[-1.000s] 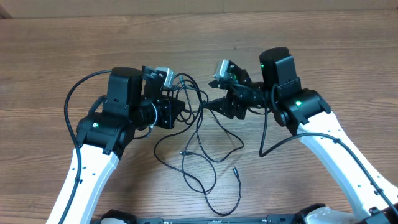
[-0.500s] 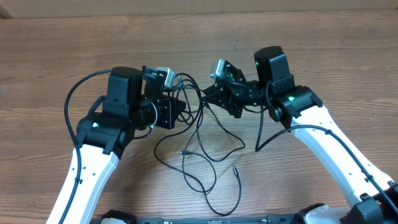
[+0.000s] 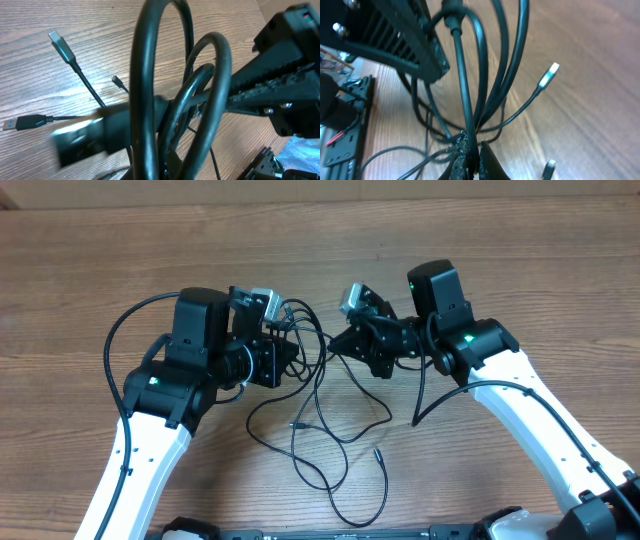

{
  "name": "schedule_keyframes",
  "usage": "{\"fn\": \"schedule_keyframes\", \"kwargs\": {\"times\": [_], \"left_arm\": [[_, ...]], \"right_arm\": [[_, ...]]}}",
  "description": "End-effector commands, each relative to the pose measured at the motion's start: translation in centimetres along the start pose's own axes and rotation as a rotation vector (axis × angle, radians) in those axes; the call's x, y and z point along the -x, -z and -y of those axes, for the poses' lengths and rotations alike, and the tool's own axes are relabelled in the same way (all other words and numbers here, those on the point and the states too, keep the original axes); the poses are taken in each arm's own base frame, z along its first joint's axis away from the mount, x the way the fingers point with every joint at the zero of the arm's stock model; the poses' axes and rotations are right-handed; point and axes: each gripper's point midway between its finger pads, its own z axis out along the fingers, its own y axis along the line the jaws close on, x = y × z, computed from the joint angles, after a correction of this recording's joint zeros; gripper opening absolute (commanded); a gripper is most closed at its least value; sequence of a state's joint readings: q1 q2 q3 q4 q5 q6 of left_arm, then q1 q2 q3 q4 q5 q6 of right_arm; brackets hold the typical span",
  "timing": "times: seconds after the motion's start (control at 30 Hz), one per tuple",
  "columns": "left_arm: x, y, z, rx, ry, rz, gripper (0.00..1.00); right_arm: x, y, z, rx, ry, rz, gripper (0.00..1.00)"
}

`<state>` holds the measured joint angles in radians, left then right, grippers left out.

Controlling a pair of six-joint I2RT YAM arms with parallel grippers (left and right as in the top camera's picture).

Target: Untangle cables

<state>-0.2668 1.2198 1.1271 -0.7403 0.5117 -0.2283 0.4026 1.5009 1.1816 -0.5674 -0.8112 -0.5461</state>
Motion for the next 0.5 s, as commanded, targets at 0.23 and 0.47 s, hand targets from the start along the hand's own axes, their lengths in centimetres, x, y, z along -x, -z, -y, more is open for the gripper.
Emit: {"fn": "schedule_keyframes", "kwargs": {"times": [0.23, 0.47], "left_arm": [[0.8, 0.5, -0.3, 0.032, -0.032, 0.025, 0.04], [0.7, 0.5, -0.3, 0.032, -0.031, 0.022, 0.04]], "right_arm": [[-2.1, 0.1, -1.5, 0.049, -0.099, -0.073, 0.04], [-4.0, 0.4, -2.2, 0.053, -0.174, -0.155, 0.04]]}}
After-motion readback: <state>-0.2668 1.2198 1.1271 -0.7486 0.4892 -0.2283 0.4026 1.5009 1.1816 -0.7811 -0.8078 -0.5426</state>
